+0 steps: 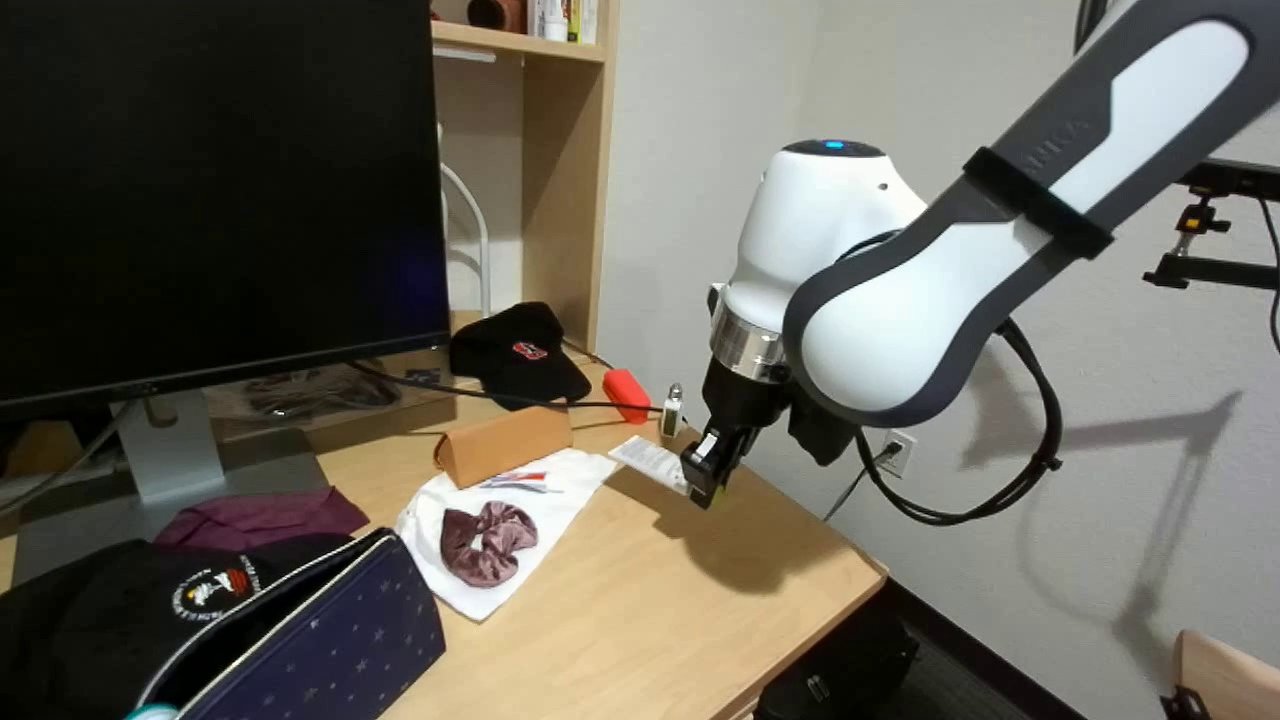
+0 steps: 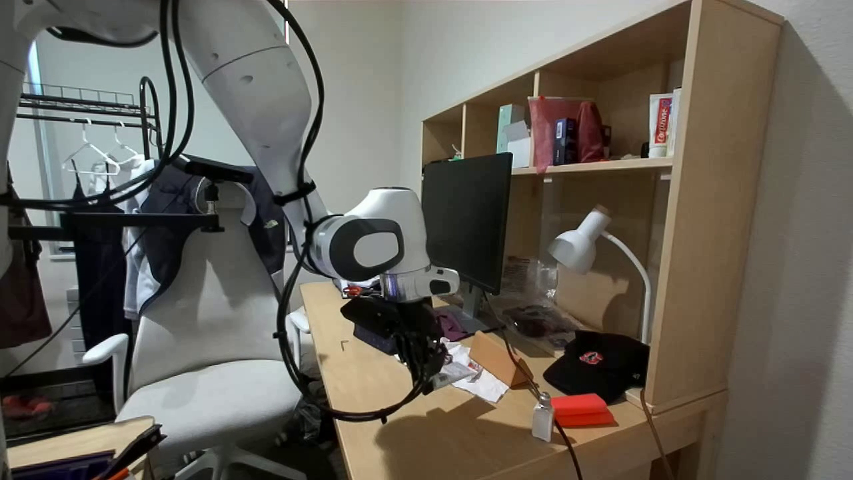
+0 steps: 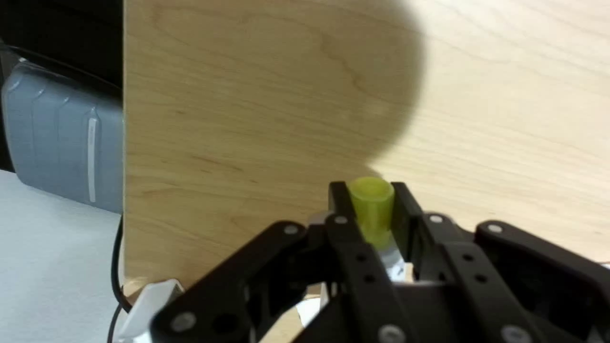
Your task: Take the orange object from near the tube and put it on the orange object then move the tube to the left on the white cloth
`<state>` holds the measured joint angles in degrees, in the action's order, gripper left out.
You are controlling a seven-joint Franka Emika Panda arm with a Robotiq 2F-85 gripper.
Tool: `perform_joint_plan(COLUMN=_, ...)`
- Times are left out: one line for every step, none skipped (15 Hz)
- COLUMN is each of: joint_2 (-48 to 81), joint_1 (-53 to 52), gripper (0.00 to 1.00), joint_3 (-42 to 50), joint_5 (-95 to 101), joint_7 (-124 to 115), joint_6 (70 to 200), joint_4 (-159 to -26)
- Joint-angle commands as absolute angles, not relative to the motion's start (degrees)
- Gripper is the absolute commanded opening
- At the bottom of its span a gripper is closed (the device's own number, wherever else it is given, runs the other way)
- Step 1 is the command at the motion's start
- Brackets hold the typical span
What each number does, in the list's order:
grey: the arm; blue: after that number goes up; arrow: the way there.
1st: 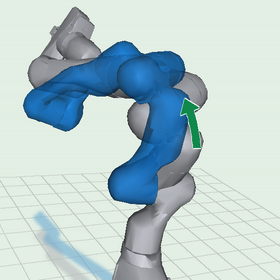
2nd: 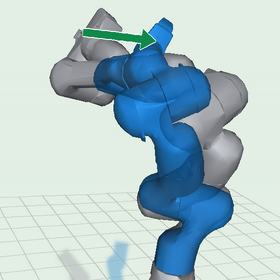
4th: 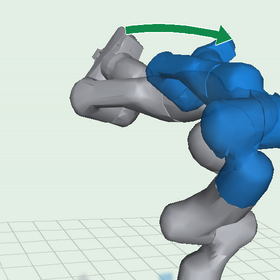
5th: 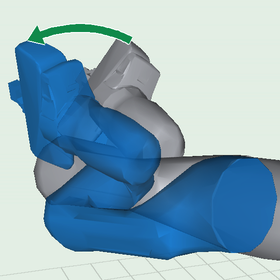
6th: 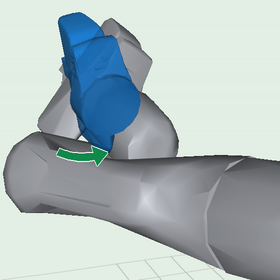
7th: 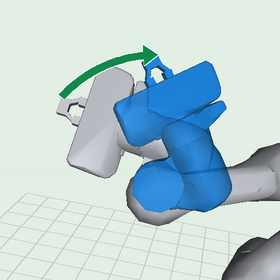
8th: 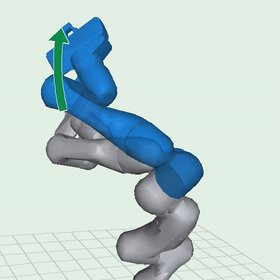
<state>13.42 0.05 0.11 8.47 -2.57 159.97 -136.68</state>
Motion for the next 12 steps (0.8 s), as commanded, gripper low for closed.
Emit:
perform_joint_plan(joint_2=12.8, joint_1=-0.5, gripper=0.12, joint_3=-0.5, joint_5=7.5, joint_7=0.3, joint_6=159.0, joint_4=-135.4)
perform_joint_plan(joint_2=13.1, joint_1=-0.2, gripper=0.12, joint_3=-1.3, joint_5=6.5, joint_7=1.4, joint_6=158.8, joint_4=-134.7)
perform_joint_plan(joint_2=13.6, joint_1=0.0, gripper=0.12, joint_3=-1.7, joint_5=6.2, joint_7=2.5, joint_6=158.9, joint_4=-133.9)
perform_joint_plan(joint_2=14.3, joint_1=0.3, gripper=0.12, joint_3=-2.7, joint_5=5.3, joint_7=4.4, joint_6=159.3, joint_4=-132.9)
perform_joint_plan(joint_2=14.9, joint_1=0.4, gripper=0.12, joint_3=-3.2, joint_5=4.7, joint_7=5.5, joint_6=159.0, joint_4=-131.9)
perform_joint_plan(joint_2=15.9, joint_1=0.4, gripper=0.12, joint_3=-3.8, joint_5=3.4, joint_7=6.4, joint_6=159.0, joint_4=-130.5)
perform_joint_plan(joint_2=16.7, joint_1=0.2, gripper=0.12, joint_3=-4.2, joint_5=3.0, joint_7=6.9, joint_6=158.7, joint_4=-129.1)
perform_joint_plan(joint_2=17.2, joint_1=0.1, gripper=0.12, joint_3=-4.7, joint_5=2.6, joint_7=7.6, joint_6=158.5, joint_4=-128.2)
perform_joint_plan(joint_2=17.3, joint_1=0.1, gripper=0.13, joint_3=-4.9, joint_5=2.4, joint_7=7.6, joint_6=158.5, joint_4=-127.7)
perform_joint_plan(joint_2=16.1, joint_1=-0.8, gripper=0.24, joint_3=-3.5, joint_5=4.2, joint_7=4.9, joint_6=159.6, joint_4=-129.8)
perform_joint_plan(joint_2=16.6, joint_1=-0.9, gripper=0.24, joint_3=-3.8, joint_5=4.1, joint_7=4.9, joint_6=159.5, joint_4=-129.0)
perform_joint_plan(joint_2=16.9, joint_1=-0.9, gripper=0.24, joint_3=-3.9, joint_5=4.1, joint_7=5.0, joint_6=159.4, joint_4=-128.6)
